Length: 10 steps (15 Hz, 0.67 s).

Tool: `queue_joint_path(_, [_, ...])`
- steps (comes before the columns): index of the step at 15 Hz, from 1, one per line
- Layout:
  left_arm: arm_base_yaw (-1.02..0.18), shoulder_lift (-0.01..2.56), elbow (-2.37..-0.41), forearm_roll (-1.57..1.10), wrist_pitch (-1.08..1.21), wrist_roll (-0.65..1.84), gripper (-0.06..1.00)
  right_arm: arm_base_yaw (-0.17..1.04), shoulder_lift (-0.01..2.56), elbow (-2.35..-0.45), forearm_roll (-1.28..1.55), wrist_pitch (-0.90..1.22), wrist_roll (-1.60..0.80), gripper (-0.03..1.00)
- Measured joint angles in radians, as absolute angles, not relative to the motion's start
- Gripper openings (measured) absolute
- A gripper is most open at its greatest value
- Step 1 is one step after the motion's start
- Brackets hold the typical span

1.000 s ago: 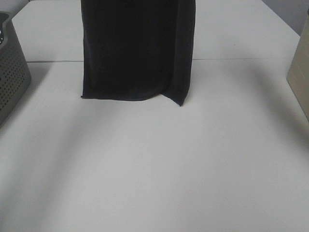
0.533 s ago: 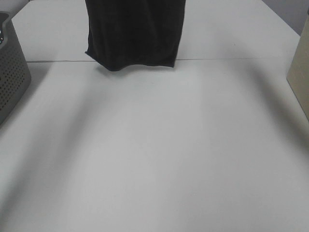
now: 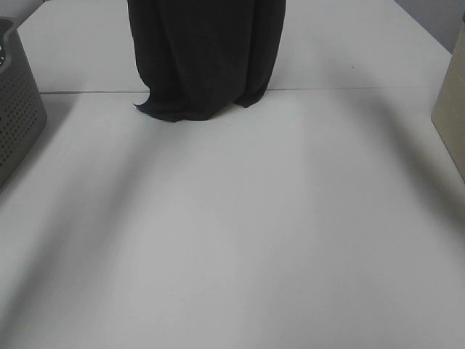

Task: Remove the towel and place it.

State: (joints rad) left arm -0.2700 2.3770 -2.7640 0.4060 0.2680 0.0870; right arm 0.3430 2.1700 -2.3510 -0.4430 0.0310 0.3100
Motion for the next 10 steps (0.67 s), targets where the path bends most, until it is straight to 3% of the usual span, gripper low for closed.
queue_joint_path(5, [-0.276,2.374,-2.764,0.355,0.382,0.094,0.0,0.345,2.153,-2.35,-0.386,0.159,0.311,0.01])
queue_joint_path(10, [-0.298,2.338,-2.764,0.17,0.801,0.19,0.0,0.345,2.117,-2.35,-0.12,0.509,0.194,0.01])
